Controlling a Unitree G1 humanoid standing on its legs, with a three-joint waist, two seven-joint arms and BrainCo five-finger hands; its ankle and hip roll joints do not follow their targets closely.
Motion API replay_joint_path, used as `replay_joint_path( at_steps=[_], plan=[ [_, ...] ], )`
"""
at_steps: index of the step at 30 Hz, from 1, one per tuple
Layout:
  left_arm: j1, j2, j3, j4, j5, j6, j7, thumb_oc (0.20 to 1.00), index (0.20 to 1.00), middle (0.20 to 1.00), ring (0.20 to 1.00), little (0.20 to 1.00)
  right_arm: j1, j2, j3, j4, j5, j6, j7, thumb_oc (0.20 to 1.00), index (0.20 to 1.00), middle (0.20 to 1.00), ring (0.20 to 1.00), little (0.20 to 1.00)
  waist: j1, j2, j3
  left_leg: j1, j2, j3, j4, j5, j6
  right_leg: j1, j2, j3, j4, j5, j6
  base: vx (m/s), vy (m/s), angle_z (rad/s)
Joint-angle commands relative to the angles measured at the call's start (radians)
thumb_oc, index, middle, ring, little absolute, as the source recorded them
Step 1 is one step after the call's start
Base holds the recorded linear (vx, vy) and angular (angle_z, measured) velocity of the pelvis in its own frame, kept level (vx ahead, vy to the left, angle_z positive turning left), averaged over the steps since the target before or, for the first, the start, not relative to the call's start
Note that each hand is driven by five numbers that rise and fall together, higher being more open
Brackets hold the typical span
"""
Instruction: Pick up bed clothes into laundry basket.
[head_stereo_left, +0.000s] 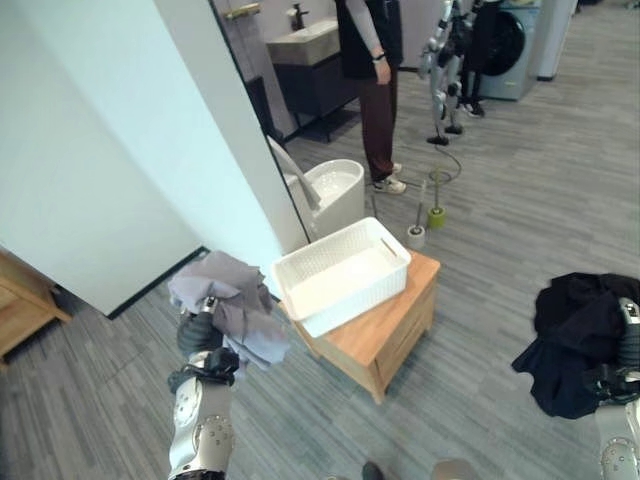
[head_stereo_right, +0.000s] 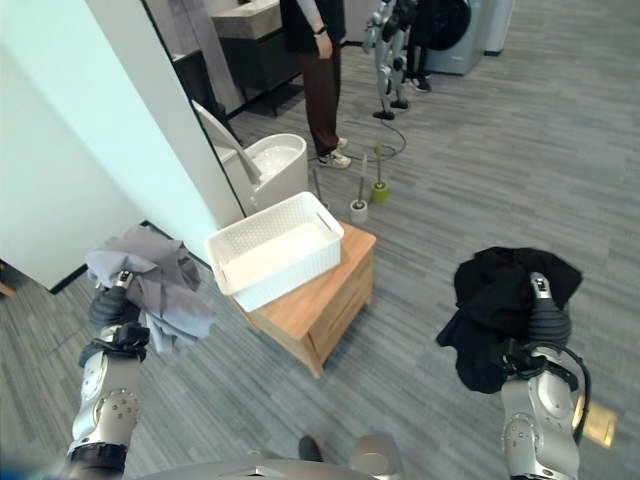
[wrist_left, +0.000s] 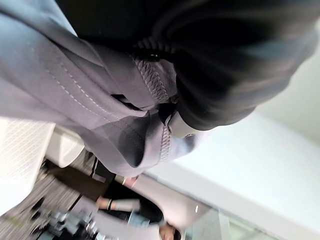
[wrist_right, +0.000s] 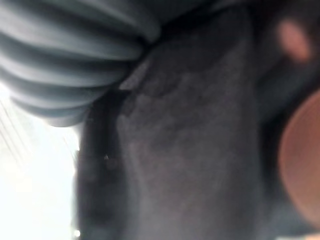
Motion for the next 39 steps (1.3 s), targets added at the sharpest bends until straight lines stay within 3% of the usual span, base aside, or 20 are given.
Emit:
replay_joint_path(
  at_steps=[1, 4, 5, 9, 11, 13, 21, 24, 26, 29, 34, 39],
  plan=[
    [-0.055, 0.113, 0.008, -0.077, 0.015, -0.051, -0.028, 0.200, 0.200, 0.200, 0.200, 0.200, -0.086, -0.025, -0.058, -0.053, 0.005, -0.079, 0.014, 0.200, 0.200, 0.200, 0.200, 0.200, -0.023, -0.020, 0.017, 0.060, 0.007, -0.052, -0.128, 0.044, -0.108, 0.103, 0.026, 0.011, -0.481, 0.208, 0.032, 0.16, -0.101, 0.60],
    [-0.083, 0.113, -0.020, -0.061, -0.003, -0.057, -0.039, 0.200, 0.200, 0.200, 0.200, 0.200, -0.088, -0.032, -0.087, -0.043, 0.019, -0.092, 0.011, 0.200, 0.200, 0.200, 0.200, 0.200, -0.064, -0.037, 0.014, 0.083, -0.005, -0.130, -0.135, 0.023, -0.116, 0.142, 0.130, 0.197, -0.738, 0.229, 0.069, 0.24, -0.118, 0.91],
    [-0.091, 0.113, -0.035, -0.062, 0.006, -0.064, -0.042, 0.200, 0.200, 0.200, 0.200, 0.200, -0.095, -0.034, -0.089, -0.051, 0.024, -0.102, 0.013, 0.200, 0.200, 0.200, 0.200, 0.200, -0.062, -0.051, 0.010, 0.092, -0.012, -0.158, -0.137, 0.013, -0.119, 0.124, 0.145, 0.227, -0.792, 0.260, 0.087, 0.19, -0.081, 0.88],
    [-0.073, 0.113, -0.032, -0.069, 0.019, -0.065, -0.043, 0.200, 0.200, 0.200, 0.200, 0.200, -0.094, -0.033, -0.080, -0.057, 0.034, -0.101, 0.023, 0.200, 0.200, 0.200, 0.200, 0.200, -0.053, -0.068, 0.001, 0.098, -0.019, -0.187, -0.128, 0.006, -0.120, 0.150, 0.123, 0.194, -0.842, 0.287, 0.092, 0.11, -0.080, 0.82],
    [-0.036, 0.106, -0.008, -0.087, 0.020, -0.065, -0.048, 0.200, 0.200, 0.200, 0.200, 0.200, -0.118, -0.055, -0.068, -0.034, 0.042, -0.095, 0.031, 0.200, 0.200, 0.200, 0.200, 0.200, -0.026, -0.070, -0.020, 0.104, -0.011, -0.187, -0.136, 0.008, -0.124, 0.202, 0.118, 0.196, -0.904, 0.292, 0.088, 0.14, -0.162, 0.21],
    [-0.025, 0.150, 0.024, -0.108, 0.031, -0.073, -0.043, 0.200, 0.200, 0.200, 0.200, 0.200, -0.149, -0.089, -0.046, -0.031, 0.053, -0.093, 0.043, 0.200, 0.200, 0.200, 0.200, 0.200, 0.009, -0.066, -0.035, 0.092, 0.002, -0.193, -0.138, 0.017, -0.134, 0.234, 0.115, 0.178, -0.949, 0.294, 0.081, 0.09, -0.148, -0.11],
    [-0.081, 0.275, 0.054, -0.117, 0.038, -0.092, -0.058, 0.200, 0.200, 0.200, 0.200, 0.200, -0.180, -0.141, -0.024, -0.012, 0.066, -0.084, 0.077, 0.200, 0.200, 0.200, 0.200, 0.200, 0.020, -0.055, -0.048, 0.090, 0.018, -0.209, -0.141, 0.022, -0.153, 0.273, 0.123, 0.157, -0.977, 0.281, 0.062, 0.05, -0.080, 0.05],
    [-0.204, 0.466, -0.069, -0.105, 0.020, -0.062, -0.127, 0.200, 0.200, 0.200, 0.200, 0.200, -0.217, -0.181, 0.046, 0.011, 0.087, -0.068, 0.099, 0.200, 0.200, 0.200, 0.200, 0.200, 0.002, -0.031, -0.047, 0.089, 0.029, -0.209, -0.141, 0.031, -0.166, 0.272, 0.133, 0.151, -0.968, 0.273, 0.052, 0.05, -0.077, 0.02],
    [-0.244, 0.541, -0.113, -0.106, 0.020, -0.052, -0.149, 0.200, 0.200, 0.200, 0.200, 0.200, -0.224, -0.190, 0.066, 0.015, 0.092, -0.063, 0.105, 0.200, 0.200, 0.200, 0.200, 0.200, -0.005, -0.024, -0.048, 0.087, 0.031, -0.208, -0.141, 0.034, -0.170, 0.275, 0.134, 0.150, -0.970, 0.273, 0.051, 0.02, -0.021, 0.01],
    [-0.282, 0.590, -0.141, -0.102, 0.010, -0.052, -0.154, 0.200, 0.200, 0.200, 0.200, 0.200, -0.226, -0.192, 0.078, 0.020, 0.102, -0.064, 0.110, 0.200, 0.200, 0.200, 0.200, 0.200, -0.009, -0.020, -0.048, 0.086, 0.032, -0.209, -0.141, 0.035, -0.174, 0.276, 0.134, 0.146, -0.970, 0.271, 0.052, 0.01, -0.008, -0.01],
    [-0.477, 0.695, -0.299, -0.024, -0.002, -0.042, -0.162, 0.200, 0.200, 0.200, 0.200, 0.200, -0.235, -0.211, 0.128, 0.037, 0.111, -0.064, 0.113, 0.200, 0.200, 0.200, 0.200, 0.200, -0.035, -0.005, -0.049, 0.083, 0.035, -0.208, -0.141, 0.038, -0.183, 0.278, 0.132, 0.145, -0.977, 0.276, 0.057, 0.04, -0.020, -0.01],
    [-0.554, 0.690, -0.341, 0.028, 0.003, -0.043, -0.144, 0.200, 0.200, 0.200, 0.200, 0.200, -0.221, -0.202, 0.133, 0.033, 0.109, -0.064, 0.111, 0.200, 0.200, 0.200, 0.200, 0.200, -0.046, -0.002, -0.051, 0.078, 0.033, -0.202, -0.141, 0.033, -0.185, 0.281, 0.129, 0.144, -0.992, 0.282, 0.061, 0.01, 0.001, -0.01]
  ],
)
